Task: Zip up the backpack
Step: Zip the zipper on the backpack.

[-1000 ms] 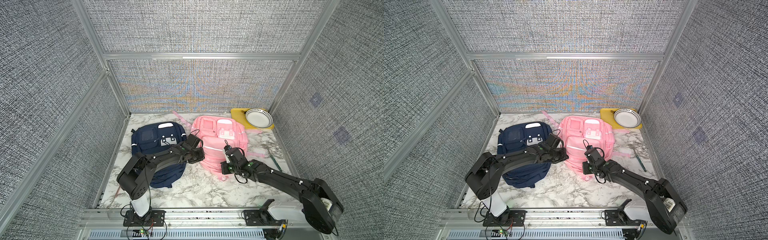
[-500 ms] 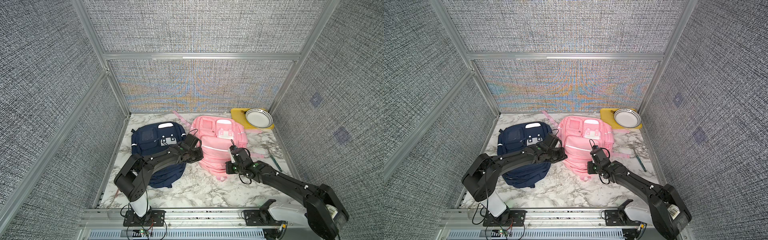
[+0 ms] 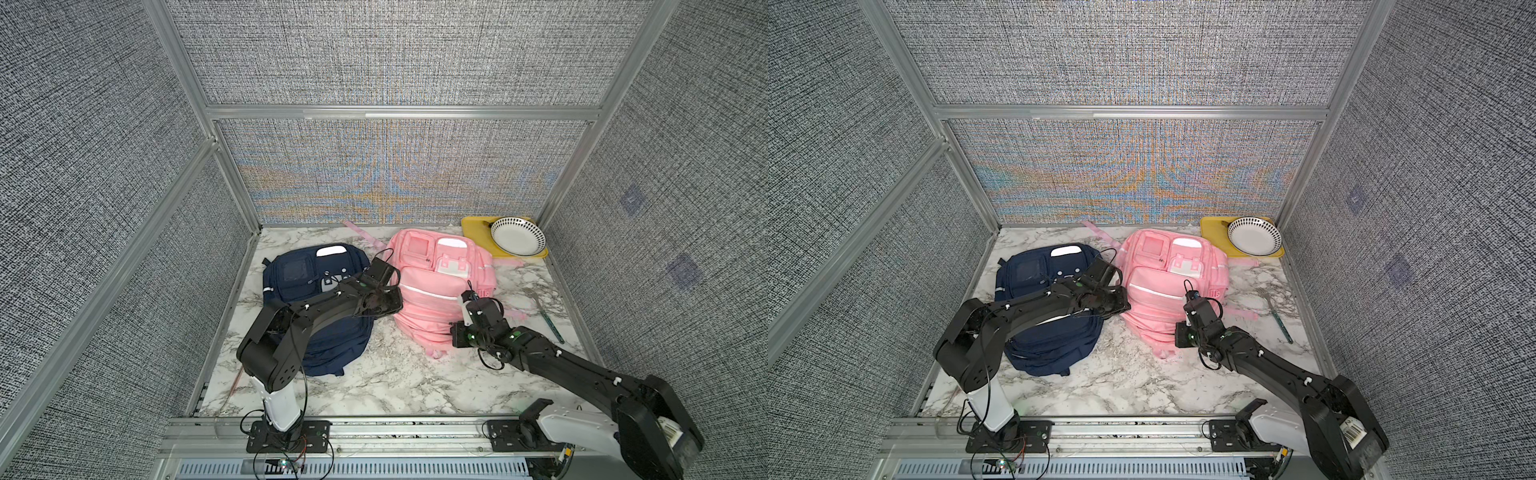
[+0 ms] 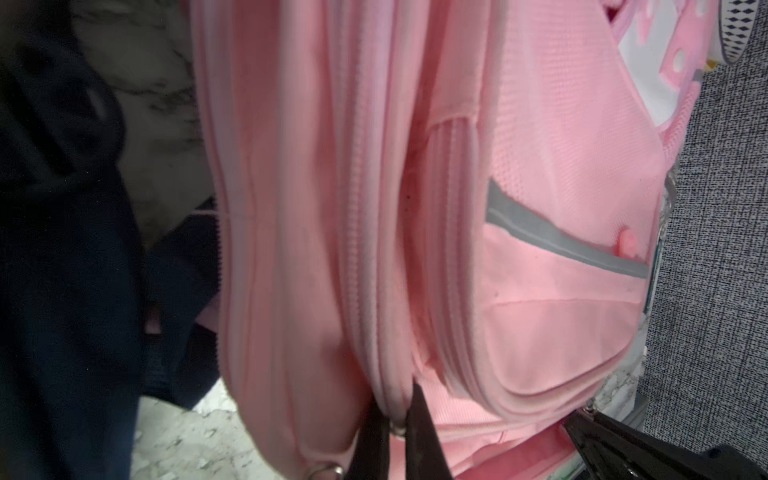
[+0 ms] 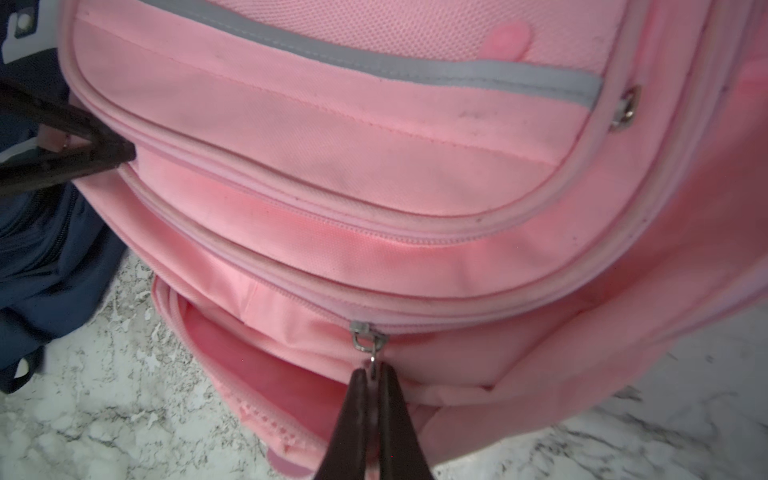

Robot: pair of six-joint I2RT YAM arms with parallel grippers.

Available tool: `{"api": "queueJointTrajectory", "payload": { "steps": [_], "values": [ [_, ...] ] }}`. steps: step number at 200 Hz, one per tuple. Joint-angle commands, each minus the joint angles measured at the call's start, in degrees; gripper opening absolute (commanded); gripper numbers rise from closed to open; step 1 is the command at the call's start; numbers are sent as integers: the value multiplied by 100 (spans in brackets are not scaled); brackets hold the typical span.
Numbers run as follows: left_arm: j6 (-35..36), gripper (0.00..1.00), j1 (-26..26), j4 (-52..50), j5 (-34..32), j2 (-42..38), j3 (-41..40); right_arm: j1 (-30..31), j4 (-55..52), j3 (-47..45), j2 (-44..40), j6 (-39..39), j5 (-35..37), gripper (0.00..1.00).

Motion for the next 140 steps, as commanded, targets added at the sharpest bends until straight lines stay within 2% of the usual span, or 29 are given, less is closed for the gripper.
{"api": "queueJointTrajectory", "payload": {
  "steps": [1, 38, 71, 114, 140],
  "values": [
    [287, 0, 140, -187, -924, 39, 125, 111, -189, 99, 164, 99, 193, 0],
    [264, 0, 135, -256, -820, -47, 151, 314, 184, 221, 540, 205, 97, 0],
    [4, 18, 94, -29, -637, -475, -318, 433, 381, 278, 671, 283, 148, 0],
    [-173, 24, -140, -81, -550, -916, -582, 599, 396, 437, 732, 251, 278, 0],
    [-393, 27, -485, -72, -576, -1033, -572, 680, 476, 467, 754, 244, 292, 0]
  ]
}}
